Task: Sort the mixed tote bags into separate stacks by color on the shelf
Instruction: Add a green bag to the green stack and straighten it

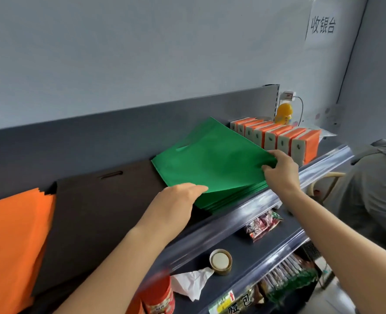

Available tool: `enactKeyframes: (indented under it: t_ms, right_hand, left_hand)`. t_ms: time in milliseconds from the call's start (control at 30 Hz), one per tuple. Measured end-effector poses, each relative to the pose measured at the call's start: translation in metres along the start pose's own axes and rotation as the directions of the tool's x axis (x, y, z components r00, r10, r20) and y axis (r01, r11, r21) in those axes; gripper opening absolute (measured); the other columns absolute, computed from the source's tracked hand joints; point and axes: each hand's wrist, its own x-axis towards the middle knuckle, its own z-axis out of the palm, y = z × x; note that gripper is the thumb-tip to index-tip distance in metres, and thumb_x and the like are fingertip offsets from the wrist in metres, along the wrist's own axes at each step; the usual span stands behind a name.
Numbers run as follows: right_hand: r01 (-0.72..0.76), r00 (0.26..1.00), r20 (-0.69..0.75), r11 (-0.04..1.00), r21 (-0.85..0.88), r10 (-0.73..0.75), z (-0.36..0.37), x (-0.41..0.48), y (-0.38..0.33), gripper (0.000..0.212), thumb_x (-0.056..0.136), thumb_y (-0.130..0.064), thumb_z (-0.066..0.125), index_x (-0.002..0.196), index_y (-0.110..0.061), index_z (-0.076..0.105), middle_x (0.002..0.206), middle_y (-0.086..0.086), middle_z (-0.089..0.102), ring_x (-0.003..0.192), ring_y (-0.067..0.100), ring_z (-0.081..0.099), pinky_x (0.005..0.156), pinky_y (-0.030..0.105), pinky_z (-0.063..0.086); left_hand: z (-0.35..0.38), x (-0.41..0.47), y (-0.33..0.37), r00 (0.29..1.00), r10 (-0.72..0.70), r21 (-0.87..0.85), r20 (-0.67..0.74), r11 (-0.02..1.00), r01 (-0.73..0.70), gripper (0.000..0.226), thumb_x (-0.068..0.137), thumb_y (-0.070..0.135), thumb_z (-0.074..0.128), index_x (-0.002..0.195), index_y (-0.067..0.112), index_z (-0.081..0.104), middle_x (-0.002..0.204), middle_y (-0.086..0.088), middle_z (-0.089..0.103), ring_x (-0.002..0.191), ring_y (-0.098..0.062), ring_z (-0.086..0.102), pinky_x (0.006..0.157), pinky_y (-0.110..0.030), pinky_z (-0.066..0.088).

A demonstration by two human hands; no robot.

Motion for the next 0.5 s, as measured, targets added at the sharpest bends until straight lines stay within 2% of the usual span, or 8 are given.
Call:
enactKeyframes:
  t_ms: [67,133,167,233,267,333,433,500]
  right_hand:
    - [0.003,1.0,0.008,0.999,-0.041,-0.003,-0.004,0.02,0.01,0.045,0.088,0.002,0.052,0.132,-0.009,0.05,0.12,0.014,0.061,0.08,0.021,0.055,0.07,0.03,0.046]
    - [0.015,1.0,0.03,0.988,-0.152,-0.011,-0.004,0.033,0.019,0.052,0.087,0.0,0.054,0.137,-0.012,0.044,0.129,0.014,0.054,0.104,0.029,0.054,0.086,0.038,0.045]
    - [0.039,0.999,0.043,0.971,-0.236,-0.029,-0.002,0.037,0.022,0.055,0.087,-0.003,0.055,0.139,-0.015,0.041,0.134,0.014,0.049,0.118,0.032,0.045,0.096,0.042,0.04]
    - [0.124,0.992,0.072,0.935,-0.334,-0.106,0.001,0.038,0.023,0.053,0.089,-0.011,0.057,0.139,-0.017,0.041,0.139,0.011,0.042,0.129,0.032,0.032,0.102,0.044,0.034]
    - [0.188,0.981,0.104,0.92,-0.343,-0.161,0.004,0.036,0.021,0.048,0.09,-0.015,0.058,0.136,-0.017,0.046,0.139,0.009,0.043,0.129,0.03,0.032,0.102,0.043,0.033]
    - [0.304,0.939,0.253,0.903,-0.303,-0.232,0.012,0.029,0.015,0.038,0.09,-0.024,0.059,0.128,-0.017,0.055,0.136,0.006,0.047,0.126,0.027,0.037,0.101,0.04,0.035]
    - [0.376,0.832,0.521,0.885,-0.275,-0.192,0.028,0.019,0.014,0.032,0.089,-0.039,0.059,0.115,-0.022,0.065,0.126,0.002,0.058,0.114,0.023,0.052,0.095,0.038,0.045]
    - [0.419,0.811,0.56,0.836,-0.354,-0.169,0.035,0.015,0.016,0.029,0.088,-0.045,0.057,0.108,-0.027,0.067,0.117,0.0,0.062,0.105,0.021,0.056,0.087,0.037,0.049]
  left_hand:
    - [0.009,0.016,0.011,0.999,-0.007,0.009,0.039,1.0,0.007,0.054,0.093,-0.004,0.037,0.138,0.024,0.046,0.135,0.004,0.054,0.122,-0.014,0.051,0.101,-0.032,0.043]
    - [0.018,0.027,0.019,0.996,-0.03,0.018,0.089,0.999,0.029,0.05,0.095,-0.001,0.038,0.137,0.024,0.047,0.132,0.001,0.056,0.118,-0.017,0.054,0.097,-0.037,0.046]
    - [0.023,0.03,0.022,0.991,-0.05,0.033,0.122,0.998,0.046,0.043,0.097,0.006,0.039,0.136,0.024,0.048,0.129,0.0,0.058,0.114,-0.019,0.056,0.093,-0.039,0.048]
    - [0.032,0.033,0.025,0.971,-0.096,0.1,0.219,0.992,0.076,0.035,0.101,0.033,0.037,0.132,0.024,0.051,0.125,0.001,0.06,0.111,-0.019,0.057,0.089,-0.041,0.049]
    - [0.036,0.033,0.027,0.957,-0.119,0.136,0.264,0.987,0.085,0.042,0.099,0.045,0.034,0.129,0.023,0.053,0.125,0.002,0.059,0.113,-0.018,0.055,0.089,-0.04,0.049]
    - [0.04,0.034,0.029,0.948,-0.137,0.171,0.286,0.981,0.09,0.052,0.096,0.054,0.029,0.127,0.022,0.054,0.124,0.004,0.057,0.114,-0.015,0.051,0.088,-0.039,0.049]
    - [0.043,0.037,0.029,0.96,-0.135,0.192,0.246,0.978,0.088,0.048,0.097,0.051,0.03,0.128,0.024,0.055,0.122,0.005,0.055,0.113,-0.015,0.047,0.087,-0.038,0.049]
    - [0.043,0.038,0.028,0.959,-0.123,0.219,0.253,0.973,0.067,0.043,0.1,0.045,0.031,0.131,0.024,0.053,0.125,0.003,0.053,0.115,-0.017,0.046,0.088,-0.039,0.049]
